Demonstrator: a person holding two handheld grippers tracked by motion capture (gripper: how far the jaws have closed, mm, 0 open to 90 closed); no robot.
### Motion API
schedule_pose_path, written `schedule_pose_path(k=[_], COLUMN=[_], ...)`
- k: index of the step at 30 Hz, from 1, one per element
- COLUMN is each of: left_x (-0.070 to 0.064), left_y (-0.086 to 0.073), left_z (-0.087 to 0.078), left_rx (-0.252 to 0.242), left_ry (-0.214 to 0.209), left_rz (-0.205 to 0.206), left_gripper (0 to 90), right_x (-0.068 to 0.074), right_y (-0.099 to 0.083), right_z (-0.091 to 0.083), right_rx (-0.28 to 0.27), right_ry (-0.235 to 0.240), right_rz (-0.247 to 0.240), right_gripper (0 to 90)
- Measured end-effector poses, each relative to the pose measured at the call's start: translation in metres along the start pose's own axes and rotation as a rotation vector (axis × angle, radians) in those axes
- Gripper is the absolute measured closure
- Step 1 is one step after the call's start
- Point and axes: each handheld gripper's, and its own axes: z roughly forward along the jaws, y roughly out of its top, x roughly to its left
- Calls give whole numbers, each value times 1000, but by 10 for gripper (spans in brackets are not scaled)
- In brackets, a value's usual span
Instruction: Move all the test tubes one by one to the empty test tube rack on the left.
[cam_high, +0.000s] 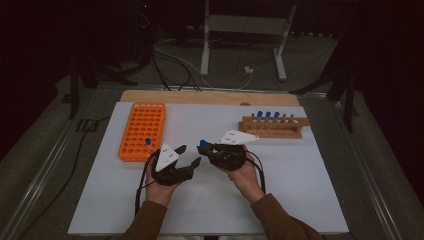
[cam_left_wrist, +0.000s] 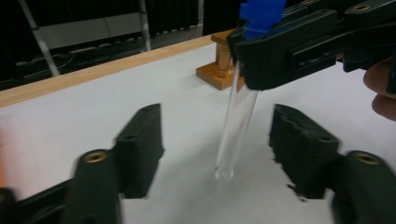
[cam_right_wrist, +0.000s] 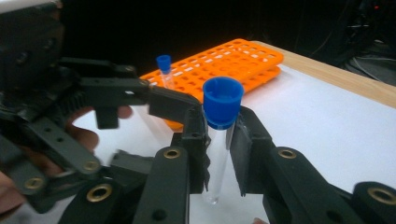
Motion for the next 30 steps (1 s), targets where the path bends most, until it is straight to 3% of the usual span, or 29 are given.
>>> schedule_pose_path(k=[4, 13, 19, 21, 26, 30], left_x=[-1, -3, -2, -1, 6, 11], left_y=[0, 0, 0, 0, -1, -2], left_z=[1, 3, 2, 2, 1, -3], left_rx=[3, 5, 8, 7, 15, 10], left_ry=[-16, -41, -44, -42, -23, -7], left_rz=[18, 48, 51, 47, 38, 24], left_gripper=[550, 739, 775, 777, 777, 778], right_x=[4, 9, 9, 6, 2, -4], right_y=[1, 2, 3, 3, 2, 3], right_z=[3, 8, 8, 7, 1, -9], right_rx=[1, 12, 17, 16, 1, -14], right_ry=[19, 42, 53, 63, 69, 13], right_rz=[-2, -10, -7, 8, 27, 9], right_gripper=[765, 765, 752, 652, 522, 327])
